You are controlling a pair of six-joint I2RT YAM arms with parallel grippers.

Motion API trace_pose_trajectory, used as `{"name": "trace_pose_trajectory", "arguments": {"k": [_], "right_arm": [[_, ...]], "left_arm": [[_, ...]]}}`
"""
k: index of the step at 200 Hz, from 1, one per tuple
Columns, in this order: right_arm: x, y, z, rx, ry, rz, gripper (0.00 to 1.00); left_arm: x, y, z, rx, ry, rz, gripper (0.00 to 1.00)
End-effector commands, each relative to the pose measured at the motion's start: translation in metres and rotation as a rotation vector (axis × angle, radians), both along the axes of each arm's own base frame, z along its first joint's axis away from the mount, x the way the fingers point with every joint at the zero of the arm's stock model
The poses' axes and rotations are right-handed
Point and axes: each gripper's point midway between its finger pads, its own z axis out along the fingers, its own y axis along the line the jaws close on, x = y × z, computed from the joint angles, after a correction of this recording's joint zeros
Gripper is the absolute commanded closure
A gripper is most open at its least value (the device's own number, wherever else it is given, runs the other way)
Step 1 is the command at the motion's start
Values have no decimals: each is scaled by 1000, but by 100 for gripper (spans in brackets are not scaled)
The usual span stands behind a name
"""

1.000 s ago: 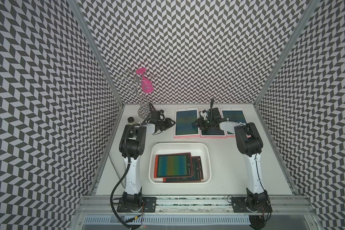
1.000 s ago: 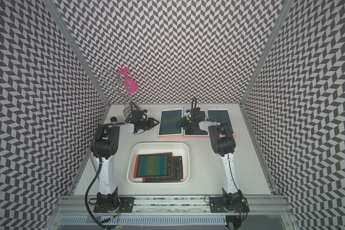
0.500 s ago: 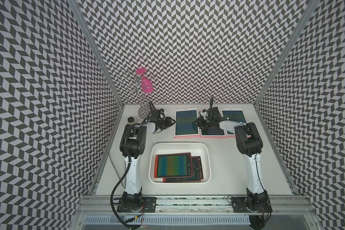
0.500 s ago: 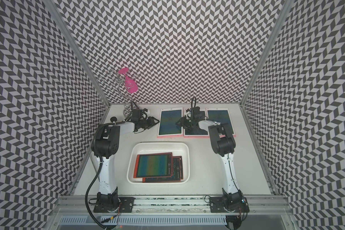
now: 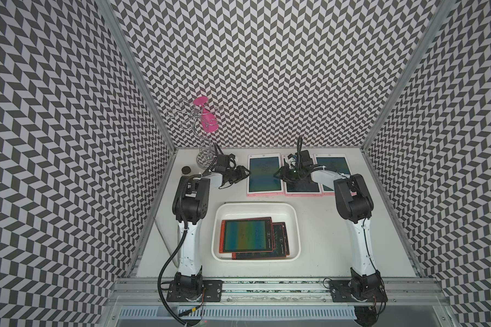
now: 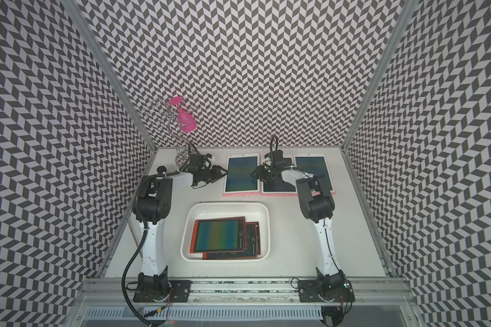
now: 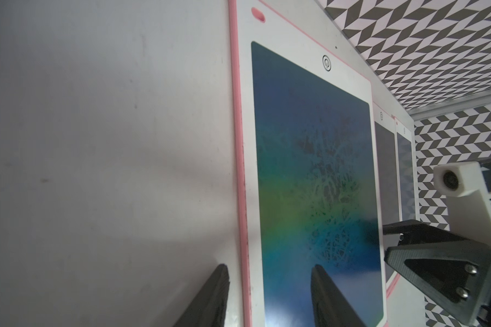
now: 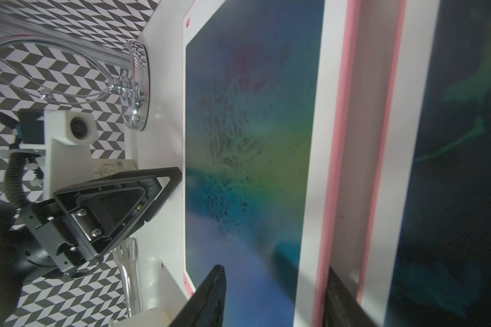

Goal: Take out the writing tablet from the storage box
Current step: Place the writing tablet at the center of the board.

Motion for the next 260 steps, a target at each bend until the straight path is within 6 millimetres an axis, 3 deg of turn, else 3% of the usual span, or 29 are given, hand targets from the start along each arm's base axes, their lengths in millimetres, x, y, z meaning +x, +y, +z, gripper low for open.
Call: {"name": "trace_pose_trajectory", "arguments": {"k": [1, 61, 180, 260], "right_arm": [[4, -1, -9, -54, -16, -3, 54], [4, -7, -15, -129, 0, -17, 48], [4, -20, -22, -261, 11, -60, 48], [9, -26, -9, -299, -21, -74, 48]], "left_arm": [[7, 0, 0, 19, -2, -5, 51], [4, -4, -12, 34, 33, -15, 51], [6, -10, -27, 43, 70, -38, 51], [4, -26, -33, 41, 84, -72, 51]]}}
